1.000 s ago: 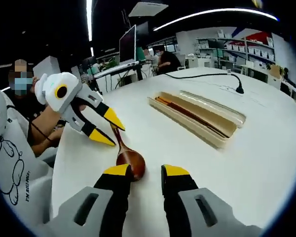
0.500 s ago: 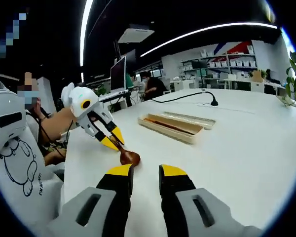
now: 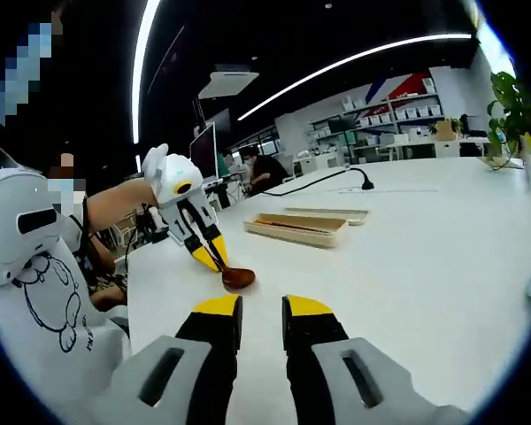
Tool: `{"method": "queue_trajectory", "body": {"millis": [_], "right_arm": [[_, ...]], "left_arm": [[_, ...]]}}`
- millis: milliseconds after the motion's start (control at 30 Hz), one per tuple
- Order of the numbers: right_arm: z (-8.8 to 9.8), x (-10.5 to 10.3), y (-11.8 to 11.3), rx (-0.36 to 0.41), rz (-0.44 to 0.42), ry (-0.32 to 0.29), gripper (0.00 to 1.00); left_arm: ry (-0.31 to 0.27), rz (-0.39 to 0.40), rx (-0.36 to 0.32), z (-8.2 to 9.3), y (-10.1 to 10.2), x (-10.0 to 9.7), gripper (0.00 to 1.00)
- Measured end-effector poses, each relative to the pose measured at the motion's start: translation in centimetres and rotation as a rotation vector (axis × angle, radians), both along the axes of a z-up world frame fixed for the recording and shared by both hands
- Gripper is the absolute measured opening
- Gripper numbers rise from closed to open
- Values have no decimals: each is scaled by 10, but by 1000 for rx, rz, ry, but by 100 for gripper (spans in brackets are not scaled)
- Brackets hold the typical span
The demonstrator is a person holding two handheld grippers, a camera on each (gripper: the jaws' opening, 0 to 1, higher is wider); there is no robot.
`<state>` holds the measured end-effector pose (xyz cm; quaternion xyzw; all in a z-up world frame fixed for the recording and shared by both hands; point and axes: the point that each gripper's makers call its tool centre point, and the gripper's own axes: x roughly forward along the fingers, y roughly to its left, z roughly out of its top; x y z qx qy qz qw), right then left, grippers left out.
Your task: Arrange the utensils inside the cutlery case until each visible utensil rests in its matching compartment.
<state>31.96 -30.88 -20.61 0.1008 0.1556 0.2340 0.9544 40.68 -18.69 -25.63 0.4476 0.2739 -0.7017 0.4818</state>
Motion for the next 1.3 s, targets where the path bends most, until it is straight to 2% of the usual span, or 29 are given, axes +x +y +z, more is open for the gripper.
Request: {"method": "queue_trajectory", "body": {"millis": [167,233,367,467,600,667,767,900,1000,1100,1133,1200,1267,1300], "right_arm": [[-2,-4,-5,27,-29,-9,14],[-4,-4,-9,28,-46,-9,13],[-8,-7,-17,19,-82,-4,12],[-6,-12,-23,33,-102,-15,11],[3,-16,-28,66,-117,-30,9],[6,-17,-30,63,-120,-39,9],[8,-21,-34,62,-131,-50,8],[5,-24,-37,61,-143,-47,8],[5,-26,-41,75,-156,-57,7],[7,-27,-42,97,-166,-70,7],[8,-28,-41,108,-162,-81,7],[11,-30,-38,128,-151,-93,7],[13,-33,-35,129,-144,-102,7],[13,-35,-35,130,-144,-102,7]], "left_arm": [[-20,-22,41,-3,-1,-11,7],[-41,-66,39,-3,0,-12,7],[-70,-73,40,-4,-1,-17,6],[-65,-44,42,-2,3,-5,6],[-20,-9,28,-1,8,2,5],[-25,-13,35,0,11,3,5],[-66,-29,53,0,19,7,5],[-70,-22,44,5,23,10,5],[-91,-15,48,13,24,16,5],[-139,-28,60,26,24,24,5],[-163,-27,47,35,21,30,5],[-177,-34,21,49,17,39,5],[-170,-23,32,61,13,48,5],[-219,-26,5,68,8,58,5]]}}
